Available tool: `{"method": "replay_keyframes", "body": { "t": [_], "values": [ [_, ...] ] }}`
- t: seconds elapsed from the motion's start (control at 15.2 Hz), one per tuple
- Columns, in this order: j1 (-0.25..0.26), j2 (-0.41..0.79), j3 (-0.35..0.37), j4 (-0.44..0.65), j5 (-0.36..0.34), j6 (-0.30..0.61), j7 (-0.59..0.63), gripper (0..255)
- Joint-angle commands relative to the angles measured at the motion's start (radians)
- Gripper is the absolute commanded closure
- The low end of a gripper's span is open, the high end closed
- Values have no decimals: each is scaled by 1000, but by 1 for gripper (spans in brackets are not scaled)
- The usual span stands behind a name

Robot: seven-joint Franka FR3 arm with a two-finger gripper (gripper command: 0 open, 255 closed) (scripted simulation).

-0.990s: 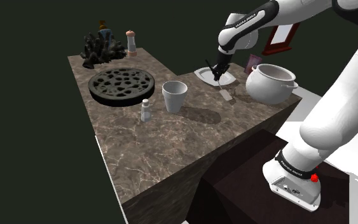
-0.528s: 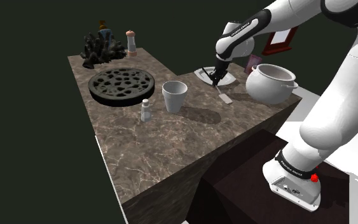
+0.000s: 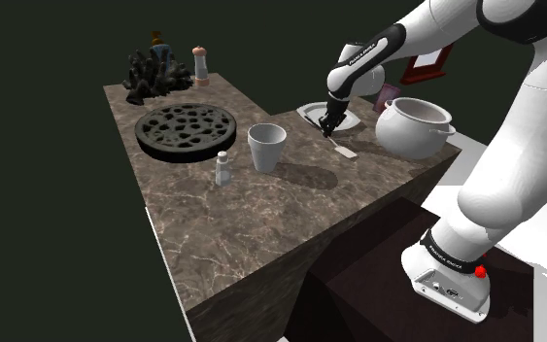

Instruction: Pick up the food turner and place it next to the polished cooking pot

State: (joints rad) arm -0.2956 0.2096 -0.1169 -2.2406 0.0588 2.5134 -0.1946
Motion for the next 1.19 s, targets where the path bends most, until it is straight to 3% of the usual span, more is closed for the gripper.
{"method": "replay_keyframes", "body": {
  "t": [0.0,0.2,0.26,0.59,0.86,1.12],
  "values": [
    [0,1,0,0,0,1,0,255],
    [0,0,0,0,0,1,0,255],
    [0,0,0,0,0,1,0,0],
    [0,0,0,0,0,1,0,0],
    [4,-98,-7,17,-23,-113,16,0],
    [4,-98,-7,17,-23,-113,16,0]
  ]
}}
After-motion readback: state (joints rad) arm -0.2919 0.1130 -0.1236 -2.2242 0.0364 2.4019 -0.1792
